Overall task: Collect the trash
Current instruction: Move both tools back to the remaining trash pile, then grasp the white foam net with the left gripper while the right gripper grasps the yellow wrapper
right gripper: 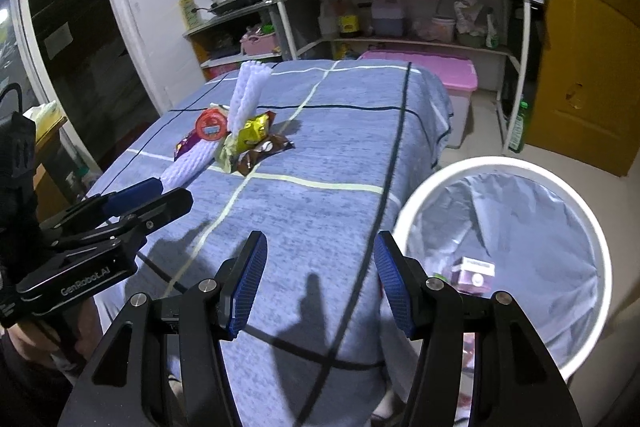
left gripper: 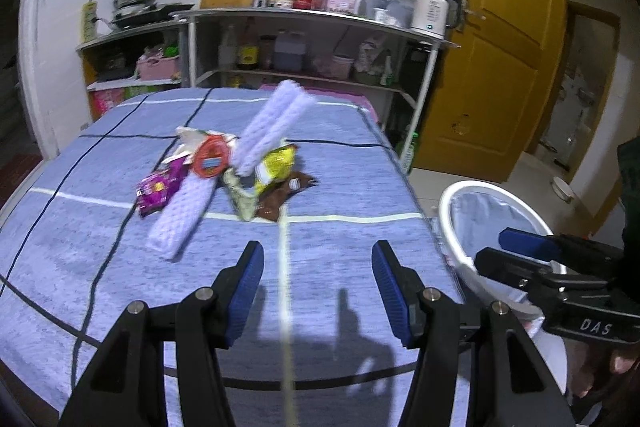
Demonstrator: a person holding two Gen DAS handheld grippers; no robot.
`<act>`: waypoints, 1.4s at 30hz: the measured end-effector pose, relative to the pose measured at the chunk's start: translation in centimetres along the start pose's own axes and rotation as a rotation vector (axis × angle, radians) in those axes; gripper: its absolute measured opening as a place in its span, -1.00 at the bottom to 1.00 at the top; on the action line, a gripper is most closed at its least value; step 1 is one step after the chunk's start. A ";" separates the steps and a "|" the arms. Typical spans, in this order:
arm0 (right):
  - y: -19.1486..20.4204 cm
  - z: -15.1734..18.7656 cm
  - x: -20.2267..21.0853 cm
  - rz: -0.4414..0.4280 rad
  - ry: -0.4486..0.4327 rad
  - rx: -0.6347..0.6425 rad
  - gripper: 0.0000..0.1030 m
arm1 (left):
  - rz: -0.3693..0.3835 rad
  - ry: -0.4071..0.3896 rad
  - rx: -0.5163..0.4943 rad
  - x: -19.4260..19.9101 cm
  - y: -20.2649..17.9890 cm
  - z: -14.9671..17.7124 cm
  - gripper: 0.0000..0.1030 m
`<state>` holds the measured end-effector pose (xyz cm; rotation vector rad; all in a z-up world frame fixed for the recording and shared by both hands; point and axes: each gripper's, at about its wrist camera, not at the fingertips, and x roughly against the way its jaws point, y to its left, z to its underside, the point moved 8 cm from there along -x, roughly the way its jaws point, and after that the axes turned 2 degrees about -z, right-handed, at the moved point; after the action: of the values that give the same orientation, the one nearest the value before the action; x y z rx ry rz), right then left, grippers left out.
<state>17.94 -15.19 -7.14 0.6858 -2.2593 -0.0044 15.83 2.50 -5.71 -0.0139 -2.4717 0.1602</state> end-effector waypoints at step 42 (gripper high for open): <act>6.5 -9.8 -16.4 -0.122 0.102 0.045 0.15 | -0.107 0.143 0.094 -7.8 11.3 0.6 -0.27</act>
<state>30.78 0.21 -9.86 0.8291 -2.1230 0.0218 21.28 13.25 -12.34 0.1422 -2.3135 0.2216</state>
